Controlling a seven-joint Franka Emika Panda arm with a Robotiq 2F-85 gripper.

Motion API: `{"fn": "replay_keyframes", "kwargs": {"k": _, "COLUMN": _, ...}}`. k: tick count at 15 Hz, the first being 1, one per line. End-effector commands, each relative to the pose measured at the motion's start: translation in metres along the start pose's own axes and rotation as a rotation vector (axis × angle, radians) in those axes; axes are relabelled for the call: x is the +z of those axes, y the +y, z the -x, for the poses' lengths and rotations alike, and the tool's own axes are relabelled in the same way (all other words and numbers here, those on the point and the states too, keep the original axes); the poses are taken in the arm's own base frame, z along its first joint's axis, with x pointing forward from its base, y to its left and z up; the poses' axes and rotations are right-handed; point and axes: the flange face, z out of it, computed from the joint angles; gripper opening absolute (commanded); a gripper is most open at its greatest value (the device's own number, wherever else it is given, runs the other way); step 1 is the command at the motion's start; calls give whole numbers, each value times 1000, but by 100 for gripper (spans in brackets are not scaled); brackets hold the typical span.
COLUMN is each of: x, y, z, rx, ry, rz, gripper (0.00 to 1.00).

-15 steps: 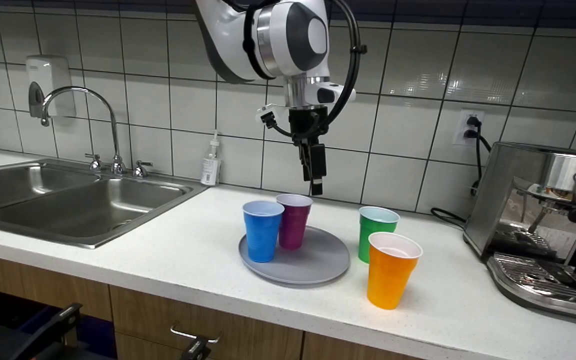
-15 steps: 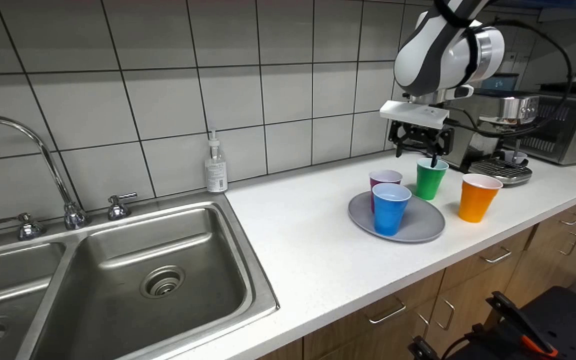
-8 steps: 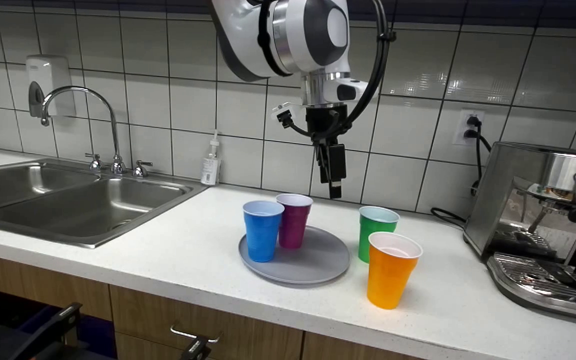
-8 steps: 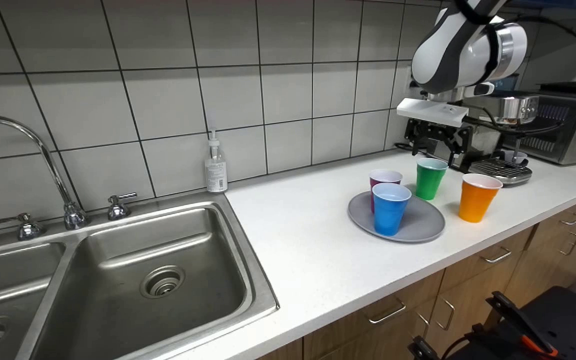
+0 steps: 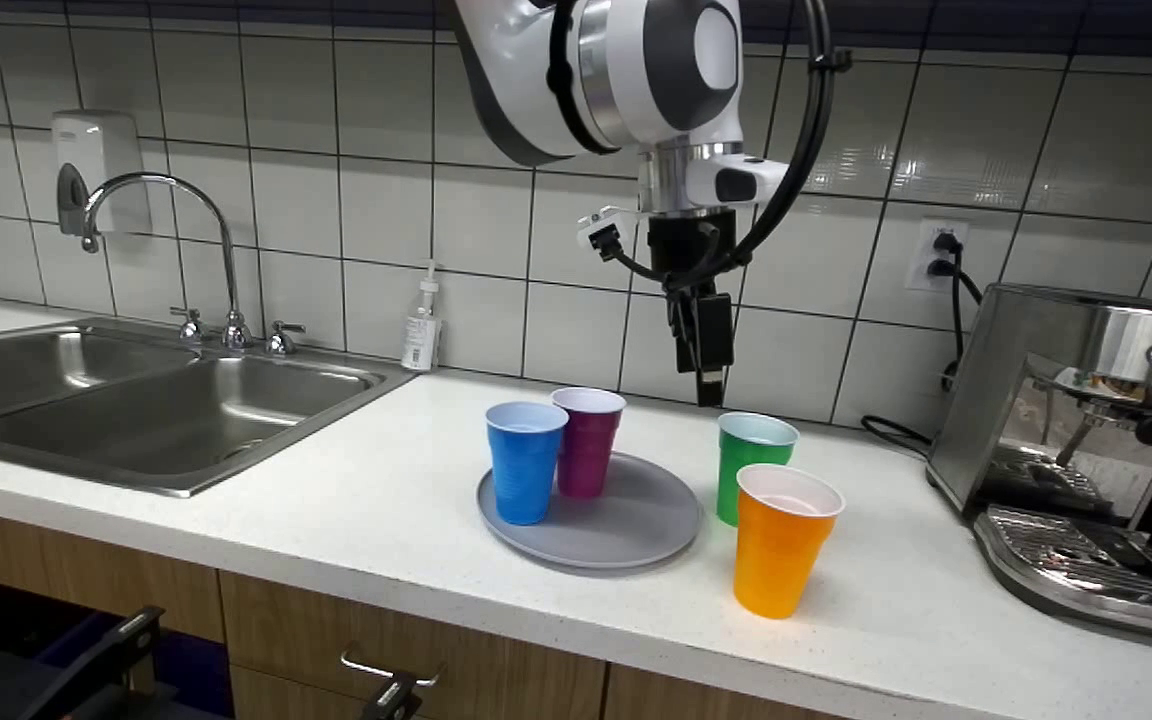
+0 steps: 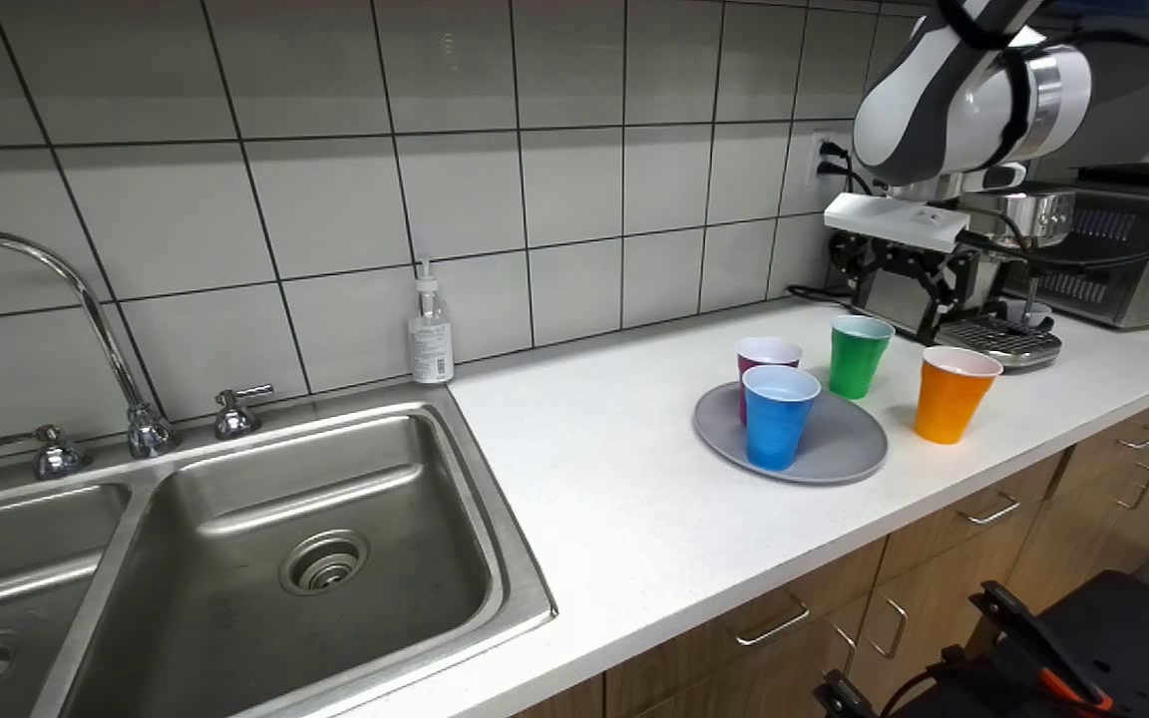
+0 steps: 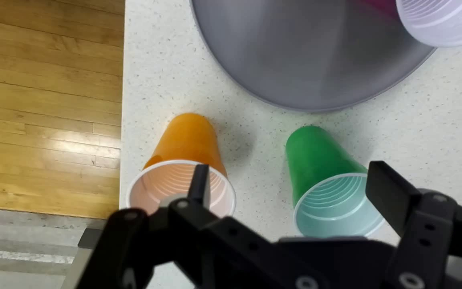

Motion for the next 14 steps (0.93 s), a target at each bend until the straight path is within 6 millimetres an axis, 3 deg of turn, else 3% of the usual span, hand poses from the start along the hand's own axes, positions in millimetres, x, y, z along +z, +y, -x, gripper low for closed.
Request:
{"fn": "replay_keyframes", "kwargs": {"k": 1, "x": 2, "y": 8, "z": -15, "rx": 13, "ry": 7, "rz": -19, "gripper": 100}}
{"fn": "replay_keyframes", "kwargs": {"k": 14, "x": 37, "y": 8, "z": -44, "rx": -1, "ry": 0, "rz": -23, "gripper": 100}}
